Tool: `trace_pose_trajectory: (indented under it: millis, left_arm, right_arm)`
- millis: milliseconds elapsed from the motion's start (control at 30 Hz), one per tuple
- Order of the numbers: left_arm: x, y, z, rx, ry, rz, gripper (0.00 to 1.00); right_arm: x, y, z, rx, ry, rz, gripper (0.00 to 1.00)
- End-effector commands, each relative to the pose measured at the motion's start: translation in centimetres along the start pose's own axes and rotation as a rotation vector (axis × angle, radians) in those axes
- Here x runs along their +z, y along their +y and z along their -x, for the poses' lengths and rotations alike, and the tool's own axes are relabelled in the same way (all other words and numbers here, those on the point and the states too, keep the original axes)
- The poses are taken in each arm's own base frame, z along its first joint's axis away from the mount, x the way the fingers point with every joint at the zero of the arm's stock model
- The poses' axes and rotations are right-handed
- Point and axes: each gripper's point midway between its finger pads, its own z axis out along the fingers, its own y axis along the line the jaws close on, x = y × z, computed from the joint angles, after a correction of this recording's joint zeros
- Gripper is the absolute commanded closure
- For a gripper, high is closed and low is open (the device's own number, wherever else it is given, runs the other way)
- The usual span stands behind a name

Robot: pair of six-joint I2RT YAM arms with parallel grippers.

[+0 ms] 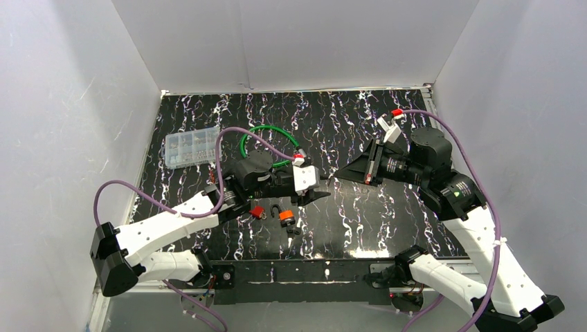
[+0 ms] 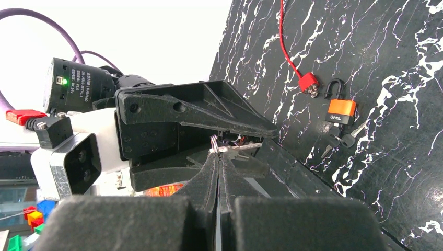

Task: Unlock with the key
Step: Adjust the key.

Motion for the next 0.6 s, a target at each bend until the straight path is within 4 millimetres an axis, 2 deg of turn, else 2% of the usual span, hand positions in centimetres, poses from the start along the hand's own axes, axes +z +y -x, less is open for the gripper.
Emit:
trace_pose_trajectory:
  millis: [0,567]
  left_arm:
    - [-0.38,1.16,2.28,-0.028,-0.024,0.068,0.63]
    - [0.13,0.78,2.6,-0.049,-0.003,0.066,0.6]
  right_arm:
    - [-0.13,1.18,0.74,-0.039,-0.035,0.045,0.99]
    - [0.58,0.47,0.87,-0.025,-0.071,0.011,0.99]
